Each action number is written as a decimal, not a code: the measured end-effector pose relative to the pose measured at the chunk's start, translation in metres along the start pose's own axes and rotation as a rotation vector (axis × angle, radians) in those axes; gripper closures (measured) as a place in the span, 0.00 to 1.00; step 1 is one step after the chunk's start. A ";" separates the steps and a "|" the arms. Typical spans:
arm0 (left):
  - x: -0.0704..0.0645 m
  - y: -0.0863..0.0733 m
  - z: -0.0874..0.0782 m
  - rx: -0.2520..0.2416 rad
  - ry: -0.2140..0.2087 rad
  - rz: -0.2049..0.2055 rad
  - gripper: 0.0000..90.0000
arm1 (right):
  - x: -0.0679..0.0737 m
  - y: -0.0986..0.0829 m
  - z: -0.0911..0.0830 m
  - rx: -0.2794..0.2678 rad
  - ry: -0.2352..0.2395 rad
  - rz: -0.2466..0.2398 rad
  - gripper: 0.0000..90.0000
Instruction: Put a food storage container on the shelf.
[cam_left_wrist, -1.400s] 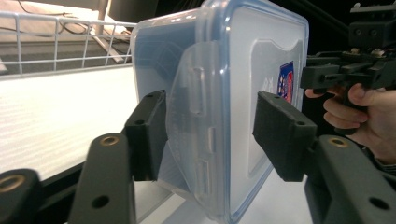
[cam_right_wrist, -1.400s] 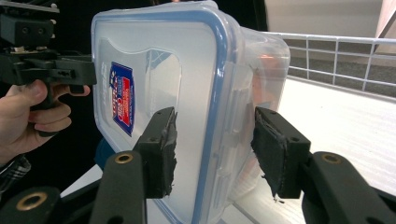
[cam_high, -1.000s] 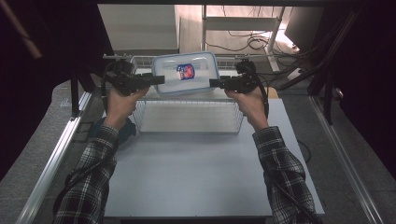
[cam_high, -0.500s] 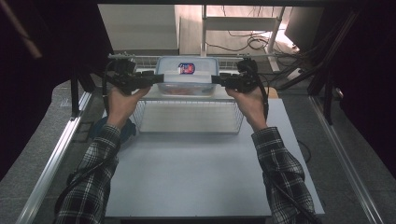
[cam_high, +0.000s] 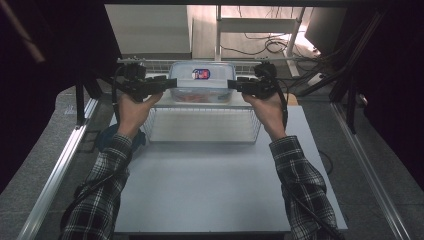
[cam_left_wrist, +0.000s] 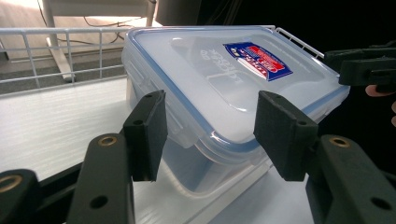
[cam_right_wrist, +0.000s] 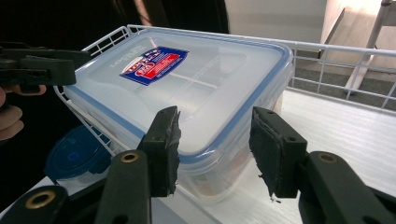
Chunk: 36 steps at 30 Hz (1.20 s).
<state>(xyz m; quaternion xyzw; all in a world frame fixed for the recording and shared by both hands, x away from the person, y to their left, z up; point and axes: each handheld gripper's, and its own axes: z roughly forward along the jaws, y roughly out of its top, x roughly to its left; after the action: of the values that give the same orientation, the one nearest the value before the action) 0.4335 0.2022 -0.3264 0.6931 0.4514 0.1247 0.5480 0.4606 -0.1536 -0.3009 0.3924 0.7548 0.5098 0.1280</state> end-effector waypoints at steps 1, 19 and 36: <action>0.000 0.000 0.000 0.000 -0.004 -0.006 0.49 | 0.000 0.000 0.000 0.001 -0.004 -0.004 0.57; -0.012 0.000 -0.022 -0.024 -0.030 0.058 0.29 | 0.012 0.001 -0.013 -0.027 0.008 -0.056 0.49; -0.039 -0.078 -0.059 0.047 -0.067 0.212 0.08 | 0.044 -0.052 -0.043 -0.014 0.007 -0.245 0.10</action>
<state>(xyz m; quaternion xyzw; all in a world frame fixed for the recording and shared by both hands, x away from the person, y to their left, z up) 0.3339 0.2096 -0.3606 0.7536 0.3597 0.1480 0.5300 0.3823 -0.1591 -0.3174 0.2948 0.7939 0.4969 0.1893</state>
